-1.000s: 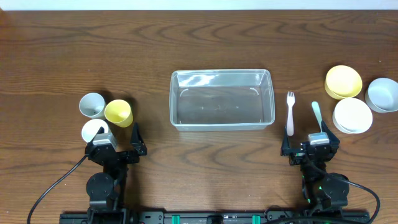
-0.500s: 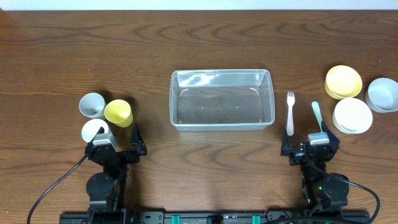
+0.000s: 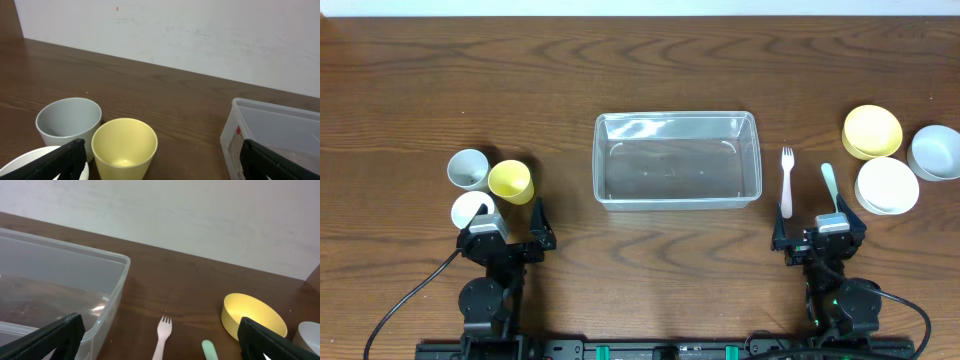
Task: Pack container
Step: 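Move both grippers forward toward the cups and utensils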
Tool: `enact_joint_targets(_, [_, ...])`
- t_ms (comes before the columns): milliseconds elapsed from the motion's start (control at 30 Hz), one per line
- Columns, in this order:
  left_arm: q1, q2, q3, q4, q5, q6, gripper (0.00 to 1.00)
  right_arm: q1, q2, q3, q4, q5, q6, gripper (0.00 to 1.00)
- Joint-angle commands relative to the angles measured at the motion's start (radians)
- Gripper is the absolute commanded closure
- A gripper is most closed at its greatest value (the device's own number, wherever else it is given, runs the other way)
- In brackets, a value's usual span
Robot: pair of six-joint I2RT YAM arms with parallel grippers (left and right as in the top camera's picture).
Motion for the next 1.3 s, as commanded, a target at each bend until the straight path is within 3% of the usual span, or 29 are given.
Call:
enact_joint_targets(0, [0.006,-0.006,-0.013,-0.045,-0.009,-0.002,0.02,0.011,-0.007,-0.002,-0.004,-0.003,-0.011,0.01])
enact_joint_targets(533, [0.006,-0.006,-0.013,-0.045,-0.011,-0.001,0.02,0.011,-0.007,-0.002,-0.005,-0.004,-0.005,0.01])
enact_joint_targets(833, [0.006,0.006,0.018,-0.082,-0.011,-0.039,0.02,0.011,0.011,0.002,-0.008,-0.03,0.196,0.01])
enact_joint_targets(1000, [0.005,0.107,0.189,-0.241,-0.008,-0.044,0.02,0.011,0.078,0.116,-0.157,-0.03,0.199,0.01])
enact_joint_targets(1267, [0.006,0.443,0.668,-0.568,-0.008,-0.043,0.02,0.011,0.355,0.536,-0.426,-0.139,0.199,0.01])
